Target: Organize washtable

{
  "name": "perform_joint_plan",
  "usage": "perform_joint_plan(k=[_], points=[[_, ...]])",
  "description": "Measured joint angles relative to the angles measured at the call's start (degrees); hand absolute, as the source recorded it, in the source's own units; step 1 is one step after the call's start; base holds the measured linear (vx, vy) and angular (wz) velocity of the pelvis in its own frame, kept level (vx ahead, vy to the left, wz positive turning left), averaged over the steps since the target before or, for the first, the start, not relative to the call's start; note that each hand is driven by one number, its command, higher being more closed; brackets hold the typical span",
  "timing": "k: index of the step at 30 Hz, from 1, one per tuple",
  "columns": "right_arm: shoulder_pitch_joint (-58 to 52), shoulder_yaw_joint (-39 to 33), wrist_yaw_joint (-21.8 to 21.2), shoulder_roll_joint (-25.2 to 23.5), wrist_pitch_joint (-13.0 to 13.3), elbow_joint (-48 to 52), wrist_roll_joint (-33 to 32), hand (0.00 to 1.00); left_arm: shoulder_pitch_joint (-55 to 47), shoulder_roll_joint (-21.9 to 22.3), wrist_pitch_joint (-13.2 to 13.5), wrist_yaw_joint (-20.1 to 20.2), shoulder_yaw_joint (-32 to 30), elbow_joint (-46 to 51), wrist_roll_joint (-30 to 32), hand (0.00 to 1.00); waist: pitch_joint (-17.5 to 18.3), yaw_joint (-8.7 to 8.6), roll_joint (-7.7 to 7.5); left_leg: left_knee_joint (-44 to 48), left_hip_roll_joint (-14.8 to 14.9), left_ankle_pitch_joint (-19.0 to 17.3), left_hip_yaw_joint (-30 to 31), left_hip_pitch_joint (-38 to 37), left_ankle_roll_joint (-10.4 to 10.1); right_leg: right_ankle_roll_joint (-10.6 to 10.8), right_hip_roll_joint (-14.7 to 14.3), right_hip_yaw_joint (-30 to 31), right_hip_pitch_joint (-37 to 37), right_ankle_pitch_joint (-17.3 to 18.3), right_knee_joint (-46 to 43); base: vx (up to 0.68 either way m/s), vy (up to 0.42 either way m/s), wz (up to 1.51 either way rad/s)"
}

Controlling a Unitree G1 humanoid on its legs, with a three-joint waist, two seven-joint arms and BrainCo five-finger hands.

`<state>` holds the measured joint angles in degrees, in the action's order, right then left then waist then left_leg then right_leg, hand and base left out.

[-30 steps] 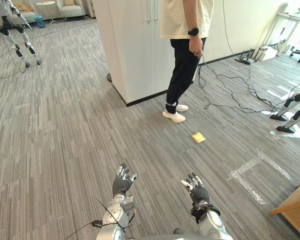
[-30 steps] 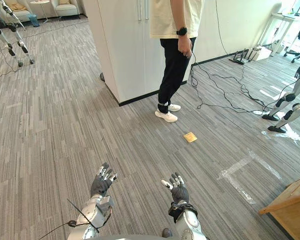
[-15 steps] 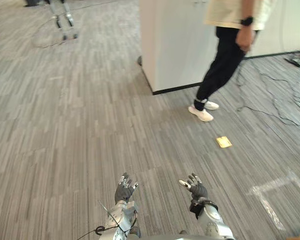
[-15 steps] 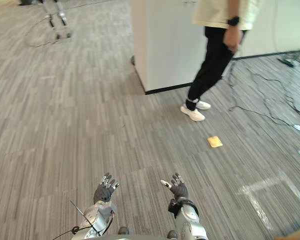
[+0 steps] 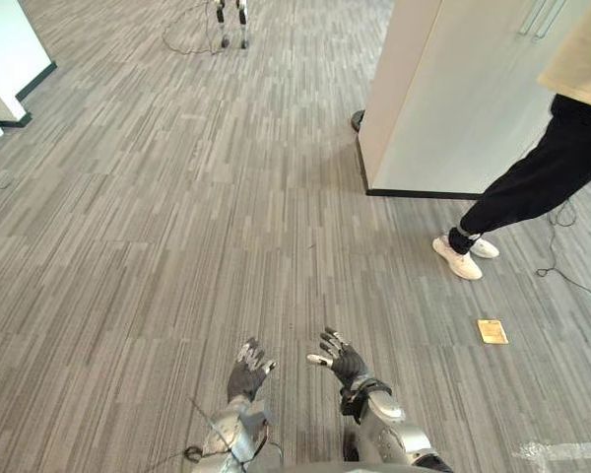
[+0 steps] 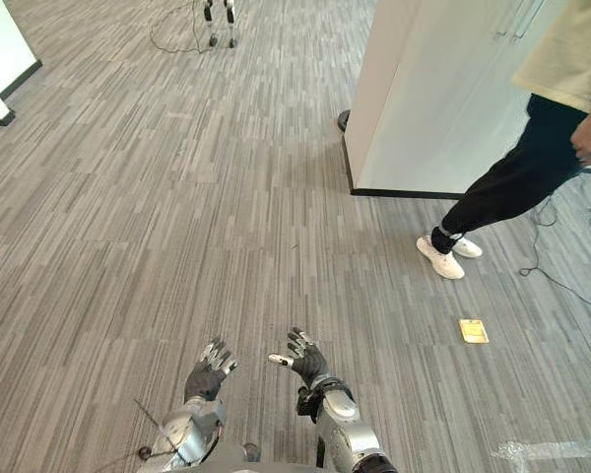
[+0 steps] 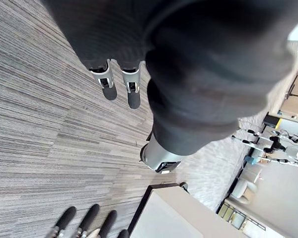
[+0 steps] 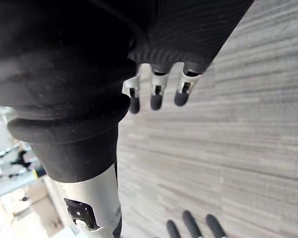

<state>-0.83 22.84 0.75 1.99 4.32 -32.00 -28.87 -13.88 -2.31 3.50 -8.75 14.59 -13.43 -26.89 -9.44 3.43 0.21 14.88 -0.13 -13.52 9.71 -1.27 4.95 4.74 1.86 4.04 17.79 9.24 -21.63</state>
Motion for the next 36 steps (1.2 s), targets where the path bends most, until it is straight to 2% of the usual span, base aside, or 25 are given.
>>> perform_joint_plan(k=[2, 5, 6, 7, 8, 9, 11, 12, 13, 15, 17, 19, 22, 24, 25, 26, 27, 28, 29, 30, 31, 33, 34, 35, 36], points=[[-0.13, 0.01, 0.21, 0.66, -0.44, 0.04, -0.31, 0.00, 1.77, -0.06, 0.27, -0.02, 0.33, -0.18, -0.56, 0.00, -0.39, -0.94, 0.02, 1.94, -0.39, -2.43, 2.90, -1.34, -1.22, 0.05, 0.38, 1.08, 0.56, -2.75, 6.36, 0.33, -0.166, 0.91], [-1.29, -0.07, 0.18, 0.44, -0.47, 3.44, -0.86, 0.00, 2.35, -0.06, 0.94, -0.03, 0.71, -0.46, -1.29, 0.00, -0.34, -1.40, -1.77, 4.62, -0.99, -8.10, 7.45, -3.30, -3.28, -0.26, 2.10, 0.64, 0.76, -8.57, 7.88, 0.37, -0.319, 0.90], [-1.30, -0.27, 0.18, 0.66, -0.48, 4.08, -0.91, 0.00, 2.17, 0.11, 0.91, -0.02, 1.18, -1.15, -1.40, 0.00, 0.15, -1.38, -1.51, 5.12, 0.22, -9.95, 8.51, -3.86, -4.26, -0.95, 1.16, -0.49, 1.58, -11.51, 4.67, 0.43, -0.386, 0.56], [-1.04, -0.70, 0.17, 1.17, -0.40, 4.27, -0.88, 0.00, 1.65, 0.52, 0.85, 0.03, 1.67, -2.44, -1.42, 0.00, 0.85, -1.16, 1.59, 5.22, 3.72, -11.01, 9.41, -4.23, -5.49, -2.45, -1.44, -2.73, 2.14, -9.46, 2.27, 0.53, -0.428, 0.52], [-0.59, -1.58, 0.23, 1.31, -0.40, 4.23, -0.86, 0.00, 1.35, 1.32, 0.74, 0.00, 1.67, -3.25, -1.55, 0.00, 1.06, -1.32, 3.07, 7.36, 5.86, -9.78, 9.03, -3.07, -7.40, -3.90, -2.86, -4.85, 2.17, -7.80, 1.89, 0.42, -0.338, 0.41], [-0.59, -2.19, 0.26, 1.26, -0.41, 4.21, -0.86, 0.00, 1.37, 1.55, 0.70, 0.00, 1.67, -3.50, -1.71, 0.00, 1.08, -1.41, 3.16, 9.52, 6.35, -8.65, 8.67, -1.79, -8.53, -4.19, -3.11, -5.89, 1.93, -7.35, 1.78, 0.43, -0.348, 0.49], [-1.78, -2.79, 0.45, 1.49, -0.39, 4.27, -1.02, 0.00, 1.39, 1.58, 0.48, -0.06, 1.52, -4.45, -2.81, 0.00, 1.03, -1.87, 3.05, 22.54, 8.66, -1.78, 3.81, 2.25, -10.00, -7.13, -5.09, -8.96, -3.97, -5.14, 3.98, 0.43, -0.359, 0.51], [-2.29, -2.72, 0.45, 1.44, -0.27, 4.33, -1.14, 0.00, 1.41, 1.55, 0.44, -0.06, 1.51, -4.47, -2.95, 0.00, 1.01, -1.95, 2.78, 27.86, 10.47, 2.12, 0.22, 4.08, -10.02, -7.88, -6.00, -9.16, -7.09, -4.61, 5.78, 0.36, -0.283, 0.28], [-2.49, -2.75, 0.46, 1.40, -0.12, 4.38, -1.38, 0.00, 1.58, 1.60, 0.46, -0.06, 1.44, -4.47, -3.06, 0.00, 0.89, -2.00, 2.53, 32.05, 12.13, 2.94, -2.69, 5.42, -9.78, -8.40, -6.50, -9.19, -9.08, -4.27, 7.13, 0.43, -0.314, 0.06], [-3.14, -3.27, 0.79, 1.29, 0.22, 4.39, -1.63, 0.00, 1.79, 2.11, 0.46, -0.16, 1.13, -4.48, -4.04, 0.00, 0.98, -2.27, 1.96, 44.06, 15.62, 1.35, -11.80, 11.11, -7.41, -9.34, -7.26, -9.06, -14.38, -3.79, 11.00, 0.45, -0.271, 0.05], [-4.36, -5.69, 2.50, 0.94, 0.33, 4.37, -1.96, 0.00, 2.23, 2.82, 0.46, -0.60, 0.59, -4.27, -4.61, 0.00, 0.94, -2.27, 1.80, 45.11, 15.36, -0.35, -16.17, 16.64, -5.24, -10.11, -7.24, -8.84, -18.70, -3.33, 14.08, 0.37, -0.110, 0.02], [-4.90, -6.85, 2.88, 0.70, 0.34, 4.38, -2.04, 0.00, 2.42, 2.72, 0.46, -1.32, -0.04, -4.17, -4.60, 0.00, 0.76, -2.17, 1.51, 41.31, 14.26, -0.85, -16.45, 19.87, -4.45, -10.61, -7.10, -8.66, -21.10, -2.76, 15.69, 0.33, -0.004, -0.04], [-5.89, -7.87, 3.01, 0.62, 0.35, 4.62, -1.88, 0.00, 3.08, 2.65, 0.46, -1.52, -1.80, -3.87, -4.39, 0.00, -0.68, -1.14, -1.08, 25.45, 10.84, -0.16, -17.52, 23.55, -5.43, -9.71, -4.12, -8.40, -25.89, -0.20, 16.95, 0.36, 0.070, 0.01], [-5.60, -8.88, 3.35, 0.73, 0.46, 4.87, -1.16, 0.00, 2.66, 2.78, 0.49, -1.83, -2.32, -2.12, -3.95, 0.00, -0.73, -0.55, -1.38, 6.68, 10.16, 4.47, -15.58, 24.63, -11.36, -7.90, -3.07, -6.81, -27.70, 2.31, 16.69, 0.36, 0.146, -0.29], [-5.39, -8.86, 3.42, 0.72, 0.50, 4.87, -0.63, 0.00, 2.48, 2.91, 0.50, -1.97, -2.63, -1.64, -3.96, 0.00, -0.65, -0.38, -1.17, 2.36, 10.52, 6.13, -14.57, 24.49, -11.93, -7.28, -3.07, -5.97, -28.14, 2.98, 16.62, 0.37, 0.229, -0.72], [-5.10, -8.75, 3.63, 0.66, 0.52, 4.87, 0.14, 0.00, 2.60, 3.28, 0.53, -2.53, -3.56, -1.47, -3.94, 0.00, -0.31, 0.41, -0.63, -3.10, 12.12, 9.53, -14.16, 24.15, -13.76, -6.27, -2.99, -3.54, -28.79, 4.31, 16.23, 0.40, 0.299, -0.92], [-4.69, -8.64, 3.90, 0.51, 0.53, 4.84, 0.30, 0.00, 2.67, 3.38, 0.64, -2.68, -4.07, -1.19, -3.94, 0.00, -0.17, 0.80, -0.39, -4.13, 13.18, 12.13, -14.34, 23.17, -15.35, -5.40, -2.59, -1.42, -29.04, 5.64, 15.10, 0.48, 0.390, -1.10], [-4.04, -8.62, 4.08, 0.18, 0.52, 4.53, 0.42, 0.00, 2.72, 3.18, 0.87, -2.83, -4.76, -1.04, -3.93, 0.00, -0.08, 0.71, -1.16, -2.63, 13.17, 15.33, -15.31, 22.69, -16.29, -4.20, -1.55, 0.57, -28.97, 6.87, 13.83, 0.47, 0.389, -1.15], [-3.20, -8.58, 4.02, -1.15, 0.52, 4.27, 0.45, 0.00, 2.76, 2.41, 0.98, -2.96, -6.15, -0.30, -3.93, 0.00, -0.01, 0.63, -2.87, 2.14, 13.18, 15.21, -16.44, 23.61, -16.05, -3.61, -0.24, 2.68, -28.01, 7.31, 11.54, 0.37, 0.309, -0.95], [-2.95, -8.62, 3.98, -1.55, 0.60, 4.27, 0.38, 0.00, 2.70, 2.17, 1.06, -3.02, -6.26, -0.08, -3.93, 0.00, 0.05, 0.55, -3.12, 5.04, 13.36, 14.86, -16.49, 24.12, -15.45, -3.55, 0.10, 3.38, -27.86, 7.27, 10.53, 0.36, 0.302, -0.98], [-2.99, -8.59, 3.94, -1.87, 0.62, 4.22, 0.34, 0.00, 2.71, 2.06, 1.08, -2.94, -6.18, -0.10, -3.92, 0.00, 0.30, 0.51, -3.54, 10.85, 13.64, 12.02, -17.66, 24.56, -12.87, -3.48, 1.06, 4.72, -27.76, 7.23, 7.68, 0.37, 0.335, -0.75], [-3.47, -8.83, 3.26, -1.98, 0.64, 4.21, 0.34, 0.00, 3.02, 1.76, 1.08, -2.77, -5.64, -0.11, -3.83, 0.00, 1.35, 0.21, -4.43, 14.50, 12.76, 7.49, -20.20, 23.70, -11.01, -2.97, 2.60, 5.25, -24.14, 6.84, -1.59, 0.37, 0.352, -0.51], [-3.46, -9.16, 2.97, -2.67, 0.65, 4.17, 0.39, 0.00, 3.95, 0.62, 0.89, -2.73, -5.46, -0.16, -3.43, 0.00, 1.48, -0.01, -4.92, 14.79, 11.21, 5.71, -21.69, 22.36, -9.82, -0.74, 3.84, 5.05, -19.43, 4.43, -11.58, 0.34, 0.317, -0.10], [-3.37, -9.78, 3.12, -2.82, 0.64, 3.98, 0.25, 0.00, 4.50, 0.28, 0.77, -2.82, -5.40, -0.18, -2.64, 0.00, 1.47, -1.00, -4.94, 13.65, 9.69, 4.44, -22.48, 20.20, -8.97, -1.13, 4.61, 4.72, -15.27, -1.64, -20.46, 0.32, 0.292, 0.03], [-3.41, -9.90, 3.14, -2.95, 0.67, 3.85, -0.01, 0.00, 4.50, -0.07, 0.73, -2.85, -5.44, -0.18, -2.17, 0.00, 1.38, -1.55, -4.80, 12.30, 8.95, 4.22, -22.56, 18.41, -8.72, -1.03, 4.92, 4.50, -13.84, -5.91, -23.87, 0.30, 0.256, 0.11]])
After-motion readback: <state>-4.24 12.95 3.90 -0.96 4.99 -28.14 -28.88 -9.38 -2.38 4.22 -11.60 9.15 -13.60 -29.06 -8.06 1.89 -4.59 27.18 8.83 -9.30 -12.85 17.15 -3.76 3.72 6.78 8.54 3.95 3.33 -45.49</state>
